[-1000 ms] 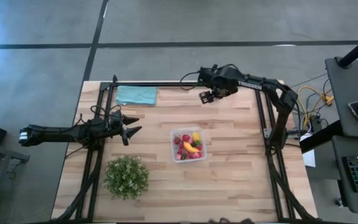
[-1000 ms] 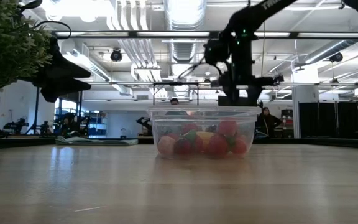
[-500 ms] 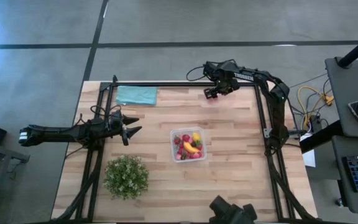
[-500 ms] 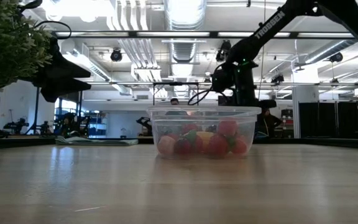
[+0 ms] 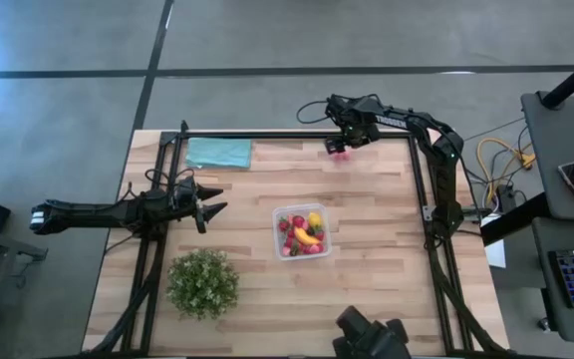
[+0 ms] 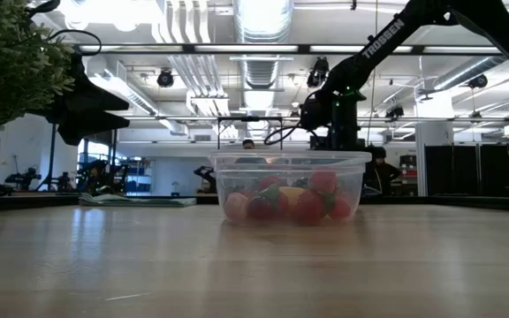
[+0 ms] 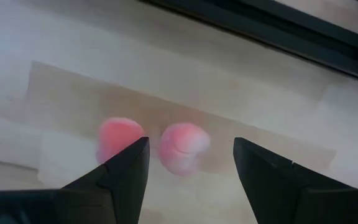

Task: Pick and placing Produce into tupperware
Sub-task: Put the peach into the transparent container, then return to Home Position

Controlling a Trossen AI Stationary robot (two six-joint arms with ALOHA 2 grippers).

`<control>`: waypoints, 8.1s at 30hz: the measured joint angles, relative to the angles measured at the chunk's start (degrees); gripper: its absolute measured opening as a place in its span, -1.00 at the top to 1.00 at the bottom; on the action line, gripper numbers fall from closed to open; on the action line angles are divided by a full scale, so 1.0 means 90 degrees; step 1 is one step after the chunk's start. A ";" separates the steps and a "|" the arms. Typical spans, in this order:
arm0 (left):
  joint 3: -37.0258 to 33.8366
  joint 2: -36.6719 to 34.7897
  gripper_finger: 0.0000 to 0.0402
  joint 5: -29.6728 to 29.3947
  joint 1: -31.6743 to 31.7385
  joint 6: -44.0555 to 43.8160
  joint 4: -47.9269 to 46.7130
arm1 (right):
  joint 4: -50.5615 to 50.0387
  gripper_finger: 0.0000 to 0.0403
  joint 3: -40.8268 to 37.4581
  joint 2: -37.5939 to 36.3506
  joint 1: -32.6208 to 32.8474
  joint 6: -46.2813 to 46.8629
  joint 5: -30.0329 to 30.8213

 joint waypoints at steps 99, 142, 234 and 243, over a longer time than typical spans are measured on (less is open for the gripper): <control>0.0000 0.0000 -0.16 0.0000 -0.0001 0.0000 0.0000 | -0.0577 -0.26 0.0070 -0.1031 0.2712 0.1806 0.0299; -0.0001 -0.0002 -0.16 0.0000 0.0000 0.0000 0.0000 | 0.0485 -0.19 -0.0064 0.0216 0.0591 0.0273 -0.0326; 0.0000 -0.0002 -0.16 0.0000 0.0000 0.0000 0.0000 | 0.0351 -0.36 0.1367 -0.1414 0.5395 0.1457 -0.0558; 0.0000 -0.0007 -0.16 0.0000 0.0000 -0.0002 -0.0002 | -0.1960 -0.32 0.2623 -0.1869 0.5587 0.0998 -0.0123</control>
